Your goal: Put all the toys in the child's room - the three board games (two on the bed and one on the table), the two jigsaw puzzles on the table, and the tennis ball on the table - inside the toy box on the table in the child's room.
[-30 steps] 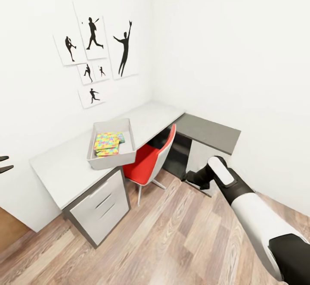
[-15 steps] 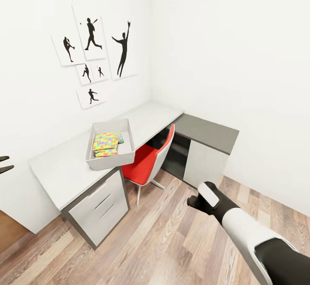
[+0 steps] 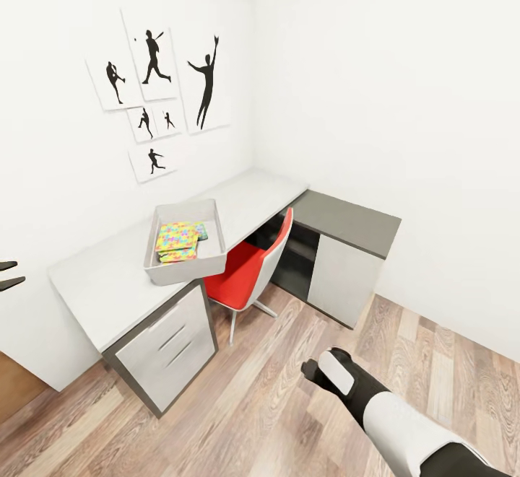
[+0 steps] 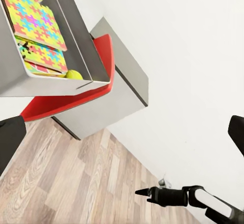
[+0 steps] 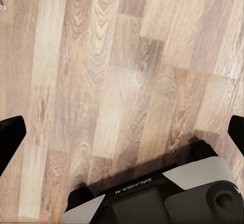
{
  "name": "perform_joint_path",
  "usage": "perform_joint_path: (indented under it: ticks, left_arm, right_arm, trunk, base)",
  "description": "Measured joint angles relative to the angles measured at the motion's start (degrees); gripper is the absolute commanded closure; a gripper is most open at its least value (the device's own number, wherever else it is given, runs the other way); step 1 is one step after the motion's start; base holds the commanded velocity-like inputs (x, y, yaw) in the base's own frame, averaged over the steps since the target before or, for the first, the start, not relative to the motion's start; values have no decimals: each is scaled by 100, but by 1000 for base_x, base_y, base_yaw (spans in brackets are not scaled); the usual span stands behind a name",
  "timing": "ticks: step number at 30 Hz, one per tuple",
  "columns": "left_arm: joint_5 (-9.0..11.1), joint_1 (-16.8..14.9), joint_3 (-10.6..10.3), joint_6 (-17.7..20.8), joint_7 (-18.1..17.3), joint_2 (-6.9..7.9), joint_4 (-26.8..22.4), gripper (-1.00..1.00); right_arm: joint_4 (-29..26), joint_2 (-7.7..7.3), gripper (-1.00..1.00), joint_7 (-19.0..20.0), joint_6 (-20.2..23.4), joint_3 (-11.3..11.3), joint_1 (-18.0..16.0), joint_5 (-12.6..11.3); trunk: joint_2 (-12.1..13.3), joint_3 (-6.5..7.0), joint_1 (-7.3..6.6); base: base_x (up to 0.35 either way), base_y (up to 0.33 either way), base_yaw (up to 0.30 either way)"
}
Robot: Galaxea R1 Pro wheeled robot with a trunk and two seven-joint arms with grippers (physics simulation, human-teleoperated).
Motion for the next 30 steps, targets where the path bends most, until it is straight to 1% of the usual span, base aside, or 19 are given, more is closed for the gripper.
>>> perform_joint_path:
  ticks: [7,22,26,30]
  left_arm:
    - [-1,0,0,-4,0,-2,0,-100]
    - [-18,0,-17,-6,0,-42,0,-100]
    - [-18,0,-17,-8,0,-44,0,-100]
    - [-18,0,-20,-9,0,-48,0,-100]
  right_arm:
    - [2,20,-100,6,-266,30,146,-4]
    - [3,9,-100,6,-440,38,176,3]
    - [16,-45,-100,6,-451,33,183,6]
    - [24,-54,-100,6,-454,33,250,-2]
  trunk:
    - [0,0,0]
    - [0,0,0]
    - [0,0,0]
    - [0,0,0]
  base:
    - [0,0,0]
    - [-46,40,0]
    - [-2,4,0]
    - [0,1,0]
